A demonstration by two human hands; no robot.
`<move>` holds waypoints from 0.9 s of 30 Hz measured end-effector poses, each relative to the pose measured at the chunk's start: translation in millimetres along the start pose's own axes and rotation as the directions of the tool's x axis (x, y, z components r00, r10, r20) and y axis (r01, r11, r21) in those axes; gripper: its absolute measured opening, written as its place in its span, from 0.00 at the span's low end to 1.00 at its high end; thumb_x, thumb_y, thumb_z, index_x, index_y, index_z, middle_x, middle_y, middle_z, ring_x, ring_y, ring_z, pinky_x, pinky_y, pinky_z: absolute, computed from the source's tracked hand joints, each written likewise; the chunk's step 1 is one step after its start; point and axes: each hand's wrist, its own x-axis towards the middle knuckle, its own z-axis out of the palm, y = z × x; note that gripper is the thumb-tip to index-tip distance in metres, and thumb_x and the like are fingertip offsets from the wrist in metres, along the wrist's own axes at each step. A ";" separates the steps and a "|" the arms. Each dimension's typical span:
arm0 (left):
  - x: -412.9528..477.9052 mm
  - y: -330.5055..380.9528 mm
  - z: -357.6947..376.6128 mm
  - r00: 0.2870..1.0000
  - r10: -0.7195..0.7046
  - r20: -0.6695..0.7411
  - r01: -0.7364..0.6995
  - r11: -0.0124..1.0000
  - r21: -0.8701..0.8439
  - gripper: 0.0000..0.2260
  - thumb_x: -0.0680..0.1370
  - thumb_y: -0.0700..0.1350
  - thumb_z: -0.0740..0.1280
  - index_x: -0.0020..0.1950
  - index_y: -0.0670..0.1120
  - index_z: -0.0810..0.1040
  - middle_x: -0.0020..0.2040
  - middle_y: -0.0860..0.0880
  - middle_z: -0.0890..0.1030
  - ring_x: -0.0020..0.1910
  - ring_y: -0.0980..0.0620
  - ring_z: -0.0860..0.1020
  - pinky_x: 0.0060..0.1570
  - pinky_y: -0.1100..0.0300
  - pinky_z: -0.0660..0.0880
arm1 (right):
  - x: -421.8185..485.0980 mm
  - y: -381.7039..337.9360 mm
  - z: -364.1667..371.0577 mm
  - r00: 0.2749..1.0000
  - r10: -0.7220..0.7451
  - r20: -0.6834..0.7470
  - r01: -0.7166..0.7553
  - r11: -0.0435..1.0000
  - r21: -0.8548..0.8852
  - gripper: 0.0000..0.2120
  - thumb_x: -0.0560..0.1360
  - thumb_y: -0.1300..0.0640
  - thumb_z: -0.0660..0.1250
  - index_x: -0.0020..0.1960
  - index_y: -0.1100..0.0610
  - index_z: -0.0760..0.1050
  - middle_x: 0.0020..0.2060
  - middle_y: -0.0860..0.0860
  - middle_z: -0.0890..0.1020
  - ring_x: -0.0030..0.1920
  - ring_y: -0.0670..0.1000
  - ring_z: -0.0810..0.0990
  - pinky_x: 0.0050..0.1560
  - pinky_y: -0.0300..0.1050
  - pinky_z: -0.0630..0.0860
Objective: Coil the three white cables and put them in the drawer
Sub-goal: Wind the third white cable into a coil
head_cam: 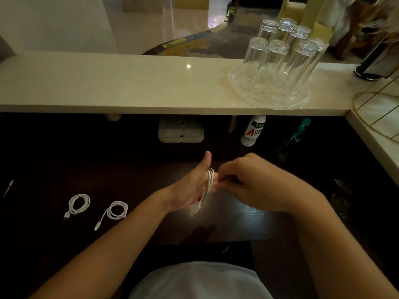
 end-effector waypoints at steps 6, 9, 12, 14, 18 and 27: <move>1.4 -15.7 -0.3 0.993 -0.086 0.075 0.097 0.985 -0.144 0.52 0.71 0.75 0.44 0.75 0.32 0.58 0.74 0.37 0.68 0.73 0.48 0.69 0.75 0.55 0.58 | 14.6 20.4 -13.5 0.994 -0.001 -0.105 0.015 0.991 0.130 0.06 0.74 0.51 0.72 0.41 0.52 0.82 0.33 0.46 0.82 0.35 0.43 0.81 0.37 0.35 0.75; -4.3 -9.0 5.1 0.984 -0.056 0.168 0.098 0.963 -0.252 0.52 0.72 0.74 0.43 0.73 0.29 0.61 0.71 0.33 0.70 0.71 0.44 0.71 0.73 0.56 0.64 | 30.1 43.9 1.9 0.990 0.063 -0.127 -0.013 0.933 0.359 0.06 0.72 0.50 0.74 0.42 0.52 0.84 0.32 0.45 0.82 0.32 0.43 0.78 0.35 0.38 0.73; -9.6 -3.7 4.5 0.982 0.029 0.189 0.046 0.924 -0.380 0.51 0.73 0.73 0.44 0.72 0.28 0.61 0.70 0.30 0.69 0.72 0.39 0.69 0.75 0.51 0.58 | 34.1 65.4 27.6 0.984 0.156 -0.081 -0.055 0.709 0.703 0.04 0.72 0.53 0.73 0.41 0.53 0.84 0.30 0.46 0.80 0.32 0.43 0.76 0.36 0.36 0.71; -13.1 -2.5 2.9 0.980 0.075 0.184 0.012 0.901 -0.433 0.50 0.74 0.73 0.46 0.72 0.28 0.62 0.70 0.29 0.69 0.72 0.36 0.68 0.76 0.47 0.55 | 31.0 72.8 47.9 0.981 0.188 -0.040 -0.072 0.551 0.831 0.05 0.73 0.53 0.71 0.41 0.54 0.83 0.32 0.48 0.81 0.35 0.45 0.77 0.38 0.38 0.74; -17.9 -3.7 6.4 0.962 0.139 0.235 -0.013 0.883 -0.470 0.47 0.76 0.71 0.47 0.69 0.27 0.65 0.68 0.27 0.69 0.72 0.31 0.65 0.75 0.45 0.57 | 24.0 72.3 79.6 0.976 0.215 0.045 -0.107 0.285 0.952 0.09 0.73 0.53 0.69 0.42 0.59 0.82 0.36 0.53 0.82 0.37 0.49 0.80 0.39 0.40 0.77; -19.3 2.0 -3.7 0.973 0.232 0.005 -0.189 0.803 -0.565 0.45 0.76 0.70 0.46 0.70 0.29 0.66 0.69 0.29 0.71 0.71 0.35 0.69 0.74 0.46 0.62 | 10.7 36.3 138.9 0.924 0.318 0.212 -0.211 -0.038 0.977 0.12 0.80 0.57 0.64 0.39 0.54 0.79 0.26 0.47 0.62 0.26 0.44 0.59 0.26 0.36 0.59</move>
